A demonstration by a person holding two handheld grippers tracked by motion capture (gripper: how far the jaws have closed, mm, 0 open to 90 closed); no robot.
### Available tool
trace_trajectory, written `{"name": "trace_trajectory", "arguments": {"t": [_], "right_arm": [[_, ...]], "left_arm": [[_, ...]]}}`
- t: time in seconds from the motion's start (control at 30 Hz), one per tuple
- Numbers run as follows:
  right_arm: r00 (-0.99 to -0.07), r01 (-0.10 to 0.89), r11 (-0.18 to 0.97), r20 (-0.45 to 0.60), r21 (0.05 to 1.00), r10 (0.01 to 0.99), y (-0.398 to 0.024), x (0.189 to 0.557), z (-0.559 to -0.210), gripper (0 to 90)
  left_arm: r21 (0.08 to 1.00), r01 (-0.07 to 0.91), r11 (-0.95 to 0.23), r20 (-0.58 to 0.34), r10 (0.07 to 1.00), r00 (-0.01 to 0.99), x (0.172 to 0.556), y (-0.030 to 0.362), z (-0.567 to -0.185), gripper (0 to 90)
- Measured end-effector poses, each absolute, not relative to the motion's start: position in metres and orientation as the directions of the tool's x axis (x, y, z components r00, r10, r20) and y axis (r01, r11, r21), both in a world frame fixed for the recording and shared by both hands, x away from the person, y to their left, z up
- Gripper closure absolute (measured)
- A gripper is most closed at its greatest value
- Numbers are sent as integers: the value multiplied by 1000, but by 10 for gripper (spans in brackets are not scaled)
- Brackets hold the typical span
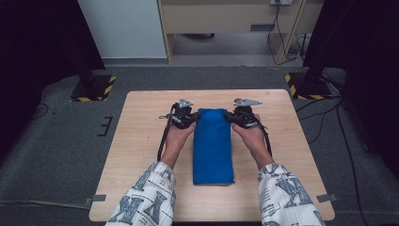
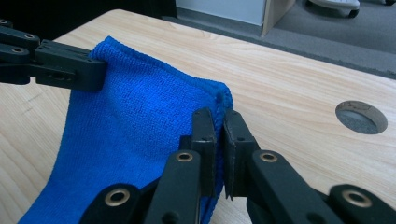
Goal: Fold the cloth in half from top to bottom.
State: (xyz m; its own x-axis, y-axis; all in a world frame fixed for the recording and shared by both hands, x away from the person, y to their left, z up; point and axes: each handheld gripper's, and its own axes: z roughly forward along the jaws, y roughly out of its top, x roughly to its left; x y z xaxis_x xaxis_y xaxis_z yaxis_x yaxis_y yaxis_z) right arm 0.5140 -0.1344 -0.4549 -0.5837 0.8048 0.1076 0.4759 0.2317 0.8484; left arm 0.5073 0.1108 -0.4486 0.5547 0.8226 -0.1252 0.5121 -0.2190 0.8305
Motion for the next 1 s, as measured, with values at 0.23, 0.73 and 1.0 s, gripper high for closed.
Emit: {"name": "trace_trajectory", "arguments": {"t": [0.23,0.73,1.0], "right_arm": [[-596,454,245,88,857,798,-138,498,-448,851],[-616,430,256,74,866,784,-145,474,-446,851],[-637,418,277,61,865,768,-144,460,-448,850]], "left_arm": [[840,499,-213,-127,817,563,495,109,-442,862],[843,476,-251,-96,800,592,474,107,-439,861],[850,451,-271,-73,787,612,457,110,-435,861]]}}
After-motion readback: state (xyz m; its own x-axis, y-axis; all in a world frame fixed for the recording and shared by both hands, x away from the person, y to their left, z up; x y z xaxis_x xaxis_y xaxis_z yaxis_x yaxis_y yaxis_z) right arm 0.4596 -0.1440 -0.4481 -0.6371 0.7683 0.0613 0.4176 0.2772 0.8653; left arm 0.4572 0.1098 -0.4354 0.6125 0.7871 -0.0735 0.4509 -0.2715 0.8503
